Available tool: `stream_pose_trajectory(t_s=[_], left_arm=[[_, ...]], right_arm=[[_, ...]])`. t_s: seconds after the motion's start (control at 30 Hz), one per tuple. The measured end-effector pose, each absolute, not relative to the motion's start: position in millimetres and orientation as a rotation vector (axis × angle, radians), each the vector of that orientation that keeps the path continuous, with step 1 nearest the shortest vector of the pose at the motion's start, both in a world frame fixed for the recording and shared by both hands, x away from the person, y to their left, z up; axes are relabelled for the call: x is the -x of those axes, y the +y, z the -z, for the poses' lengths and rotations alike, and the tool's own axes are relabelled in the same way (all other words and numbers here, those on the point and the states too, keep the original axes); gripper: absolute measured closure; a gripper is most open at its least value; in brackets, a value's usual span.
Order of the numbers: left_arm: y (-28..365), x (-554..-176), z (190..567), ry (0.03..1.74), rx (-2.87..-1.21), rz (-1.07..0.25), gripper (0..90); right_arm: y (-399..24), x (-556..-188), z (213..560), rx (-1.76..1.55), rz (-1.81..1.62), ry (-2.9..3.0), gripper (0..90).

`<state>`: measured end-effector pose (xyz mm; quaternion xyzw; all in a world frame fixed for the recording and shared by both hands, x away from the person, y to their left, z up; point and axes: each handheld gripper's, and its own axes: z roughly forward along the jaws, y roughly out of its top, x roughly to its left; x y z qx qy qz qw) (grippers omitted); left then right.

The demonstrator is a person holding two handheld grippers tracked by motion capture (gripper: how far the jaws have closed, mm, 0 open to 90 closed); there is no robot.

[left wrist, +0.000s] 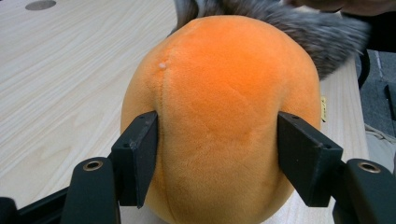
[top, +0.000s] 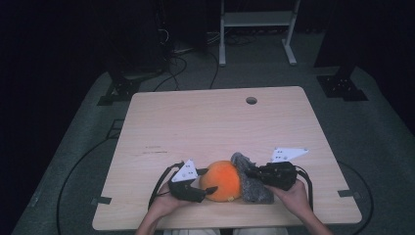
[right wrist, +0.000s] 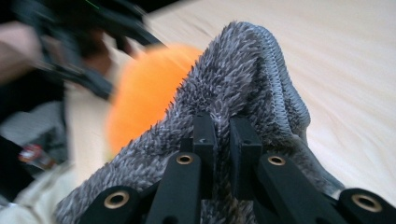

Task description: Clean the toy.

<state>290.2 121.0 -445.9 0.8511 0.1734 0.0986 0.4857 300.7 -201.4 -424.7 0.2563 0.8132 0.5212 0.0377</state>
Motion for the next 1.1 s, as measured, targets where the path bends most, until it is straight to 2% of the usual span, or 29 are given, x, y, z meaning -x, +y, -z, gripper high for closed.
stream_pose_trajectory(t_s=[0.13, 0.3, 0.4, 0.43, 0.57, 0.7, 0.87, 1.0, 1.1], left_arm=[[120, -288, 446, 0.417, -2.078, -0.251, 33.3], [119, -287, 446, 0.417, -2.072, -0.254, 32.9], [118, -288, 446, 0.419, -2.065, -0.248, 33.0], [117, -288, 446, 0.414, -2.065, -0.249, 33.2], [117, -287, 446, 0.414, -2.069, -0.257, 32.9], [110, -284, 443, 0.407, -2.062, -0.278, 32.4], [107, -283, 442, 0.398, -2.067, -0.294, 32.9], [106, -283, 441, 0.398, -2.073, -0.294, 33.2], [106, -283, 440, 0.399, -2.073, -0.287, 33.2]], right_arm=[[-192, -300, 429, -0.743, -1.539, 2.530, 82.3], [-205, -307, 435, -0.812, -1.428, 2.564, 82.3], [-209, -302, 428, -0.801, -1.540, 2.531, 82.3], [-200, -298, 418, -0.736, -1.595, 2.523, 82.3], [-181, -298, 417, -0.649, -1.580, 2.573, 81.8], [-192, -300, 426, -0.700, -1.508, 2.567, 82.2], [-201, -295, 418, -0.731, -1.523, 2.532, 82.3], [-177, -286, 403, -0.582, -1.575, 2.533, 82.2], [-175, -290, 415, -0.605, -1.503, 2.563, 82.3]])
